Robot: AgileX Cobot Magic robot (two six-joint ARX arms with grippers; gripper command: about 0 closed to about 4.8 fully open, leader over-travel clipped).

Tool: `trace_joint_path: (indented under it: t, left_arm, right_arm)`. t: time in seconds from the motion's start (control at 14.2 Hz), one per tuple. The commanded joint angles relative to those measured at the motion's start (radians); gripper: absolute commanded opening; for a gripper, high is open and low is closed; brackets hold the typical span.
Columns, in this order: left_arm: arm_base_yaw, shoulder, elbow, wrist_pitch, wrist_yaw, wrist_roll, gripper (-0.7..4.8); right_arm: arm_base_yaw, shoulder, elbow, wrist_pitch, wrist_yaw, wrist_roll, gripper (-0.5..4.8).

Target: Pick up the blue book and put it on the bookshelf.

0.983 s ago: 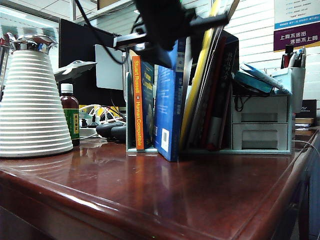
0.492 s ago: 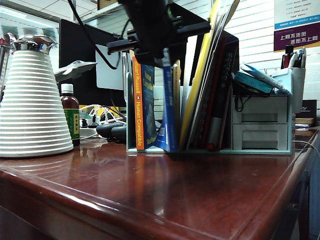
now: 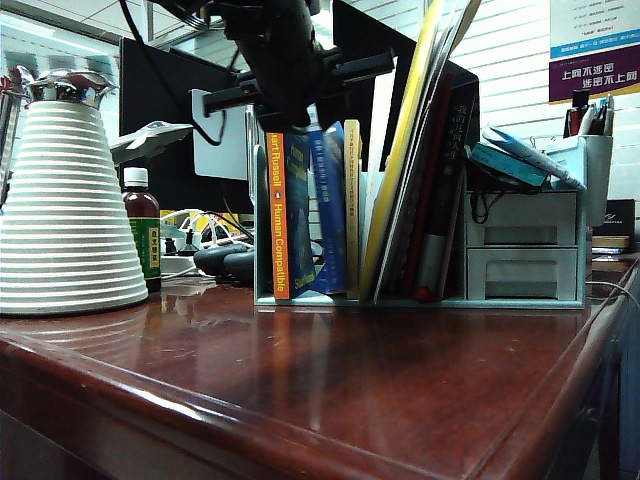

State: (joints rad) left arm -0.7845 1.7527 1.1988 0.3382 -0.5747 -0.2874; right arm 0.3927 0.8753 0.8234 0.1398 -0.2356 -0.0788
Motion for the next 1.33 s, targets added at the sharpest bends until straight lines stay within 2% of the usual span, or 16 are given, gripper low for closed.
trace_joint_path:
  t: [0.07, 0.14, 0.21, 0.35, 0.63, 0.7, 0.84, 1.33]
  left_arm:
    - [0.004, 0.021, -0.009, -0.071, 0.101, -0.001, 1.4]
    - [0.004, 0.021, -0.009, -0.072, 0.108, -0.001, 1.4]
    - [0.004, 0.021, -0.009, -0.072, 0.091, -0.001, 0.0]
    - [0.004, 0.021, -0.009, -0.046, 0.013, -0.001, -0.05]
    - [0.039, 0.04, -0.008, 0.057, -0.005, 0.009, -0.05]
    - [0.044, 0.045, -0.008, 0.097, -0.006, 0.036, -0.05]
    - [0.068, 0.05, -0.008, 0.171, 0.006, 0.071, -0.05]
    - [0.128, 0.075, 0.023, 0.255, 0.112, 0.071, -0.05]
  right_arm:
    - [0.0, -0.003, 0.004, 0.015, -0.003, 0.004, -0.01]
    - [0.0, -0.003, 0.004, 0.015, -0.003, 0.003, -0.01]
    - [0.0, -0.003, 0.004, 0.015, -0.008, 0.004, -0.01]
    - [0.0, -0.003, 0.004, 0.015, -0.01, 0.004, -0.01]
    - [0.0, -0.003, 0.004, 0.015, -0.012, 0.005, -0.01]
    - [0.0, -0.003, 0.004, 0.014, -0.019, 0.005, -0.01]
    - [0.0, -0.003, 0.004, 0.014, -0.027, 0.005, -0.01]
    - [0.001, -0.003, 0.004, 0.014, -0.033, 0.008, -0.01]
